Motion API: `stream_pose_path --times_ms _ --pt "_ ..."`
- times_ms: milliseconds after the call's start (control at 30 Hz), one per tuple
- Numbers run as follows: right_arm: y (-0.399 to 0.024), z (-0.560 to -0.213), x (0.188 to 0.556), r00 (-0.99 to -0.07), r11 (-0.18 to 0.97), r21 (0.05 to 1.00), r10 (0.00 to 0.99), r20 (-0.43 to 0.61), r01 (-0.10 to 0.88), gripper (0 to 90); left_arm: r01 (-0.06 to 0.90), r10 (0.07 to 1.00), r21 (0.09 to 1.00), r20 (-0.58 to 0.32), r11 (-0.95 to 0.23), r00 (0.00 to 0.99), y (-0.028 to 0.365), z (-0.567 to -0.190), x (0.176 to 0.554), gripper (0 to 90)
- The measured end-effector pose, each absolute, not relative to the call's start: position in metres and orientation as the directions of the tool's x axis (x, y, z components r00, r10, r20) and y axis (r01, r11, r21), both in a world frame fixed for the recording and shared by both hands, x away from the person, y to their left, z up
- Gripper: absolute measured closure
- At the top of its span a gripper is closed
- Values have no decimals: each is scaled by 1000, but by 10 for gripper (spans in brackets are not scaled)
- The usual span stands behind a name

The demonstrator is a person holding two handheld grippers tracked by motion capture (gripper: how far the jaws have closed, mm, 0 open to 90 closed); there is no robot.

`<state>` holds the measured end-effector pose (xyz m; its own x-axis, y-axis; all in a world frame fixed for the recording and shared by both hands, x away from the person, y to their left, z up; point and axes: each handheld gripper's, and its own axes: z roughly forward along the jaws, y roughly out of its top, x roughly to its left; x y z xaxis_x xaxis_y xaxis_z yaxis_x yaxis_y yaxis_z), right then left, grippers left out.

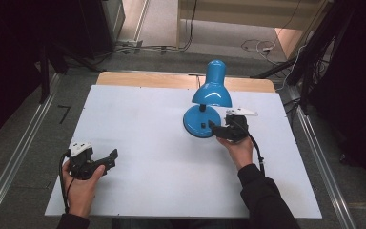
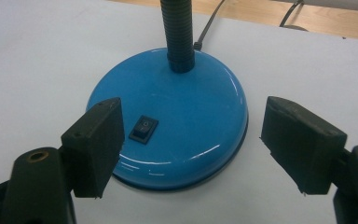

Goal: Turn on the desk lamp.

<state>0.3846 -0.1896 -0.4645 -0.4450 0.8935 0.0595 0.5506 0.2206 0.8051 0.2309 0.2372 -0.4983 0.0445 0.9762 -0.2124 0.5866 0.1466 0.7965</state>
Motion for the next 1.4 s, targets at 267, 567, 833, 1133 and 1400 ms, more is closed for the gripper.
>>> stream_pose_path --times_ms 267,567,833,1133,1400 --pt "-181 -465 391 -459 224 806 886 65 547 217 586 976 797 -215 149 45 238 -499 231 84" --pt "-181 -469 395 -458 234 815 888 42 530 351 587 975 796 -216 150 44 238 -499 231 84" --pt "-177 -474 398 -487 229 821 871 67 523 623 588 976 795 -215 148 46 238 -499 231 84" --pt "-171 -478 397 -498 223 829 864 76 514 841 588 975 795 -218 150 47 238 -499 231 85" --pt "-164 -483 396 -501 227 824 862 78 518 877 587 975 796 -218 150 47 239 -499 231 85"
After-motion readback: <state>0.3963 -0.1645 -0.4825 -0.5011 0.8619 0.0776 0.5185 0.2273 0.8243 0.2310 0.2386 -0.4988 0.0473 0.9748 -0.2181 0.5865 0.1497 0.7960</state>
